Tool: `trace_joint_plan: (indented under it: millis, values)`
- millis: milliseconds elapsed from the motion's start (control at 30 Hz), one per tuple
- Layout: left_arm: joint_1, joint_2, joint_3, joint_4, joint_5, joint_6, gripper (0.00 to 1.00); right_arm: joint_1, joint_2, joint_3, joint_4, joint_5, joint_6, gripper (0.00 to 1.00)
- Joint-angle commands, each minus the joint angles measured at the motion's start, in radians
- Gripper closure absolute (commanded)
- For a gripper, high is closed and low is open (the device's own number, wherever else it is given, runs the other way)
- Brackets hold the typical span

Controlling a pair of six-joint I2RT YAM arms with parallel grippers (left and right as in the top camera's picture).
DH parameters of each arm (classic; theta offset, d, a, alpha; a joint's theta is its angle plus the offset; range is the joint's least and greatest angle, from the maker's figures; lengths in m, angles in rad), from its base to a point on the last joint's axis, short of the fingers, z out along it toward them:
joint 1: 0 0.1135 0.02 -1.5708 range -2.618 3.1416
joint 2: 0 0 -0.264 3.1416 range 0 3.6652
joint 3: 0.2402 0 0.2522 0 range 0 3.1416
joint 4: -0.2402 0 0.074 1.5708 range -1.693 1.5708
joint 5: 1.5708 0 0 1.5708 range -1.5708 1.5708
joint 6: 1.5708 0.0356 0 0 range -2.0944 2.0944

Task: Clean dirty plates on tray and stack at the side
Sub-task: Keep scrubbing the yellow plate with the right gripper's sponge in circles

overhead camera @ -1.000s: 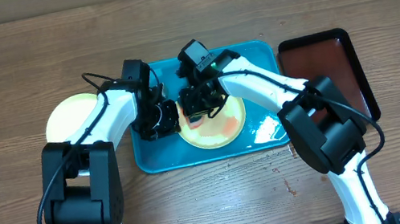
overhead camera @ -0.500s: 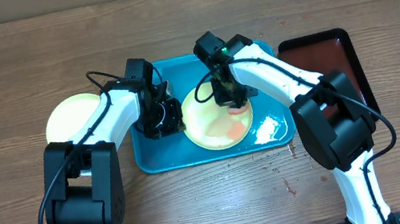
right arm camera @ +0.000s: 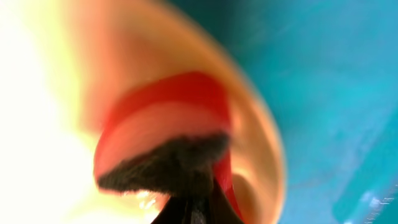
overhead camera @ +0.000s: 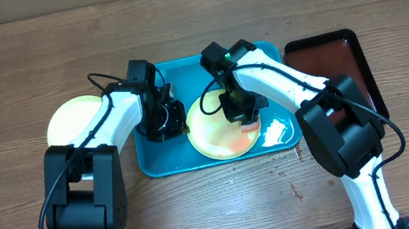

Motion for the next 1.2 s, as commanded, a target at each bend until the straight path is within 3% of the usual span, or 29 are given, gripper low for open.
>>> trace_joint_plan:
  millis: [0,267,400,700,1167]
  values:
    - [0.0,0.008,0.0,-0.006,-0.01,0.014,0.96,0.059,0.026,-0.056,0.002,-0.245,-0.06,0.96]
    - [0.0,0.008,0.0,0.005,-0.01,0.013,0.96,0.097,0.026,-0.06,0.142,-0.5,-0.055,0.96]
    - [0.0,0.008,0.0,0.005,-0.01,0.013,0.96,0.103,0.026,-0.06,0.237,-0.511,0.045,0.96]
    - [0.0,0.008,0.0,0.003,-0.01,0.014,0.96,0.084,0.026,-0.06,0.356,-0.346,0.233,0.96]
    - [0.0,0.008,0.0,0.002,-0.01,0.014,0.96,-0.07,0.026,-0.059,0.375,-0.13,0.235,0.96]
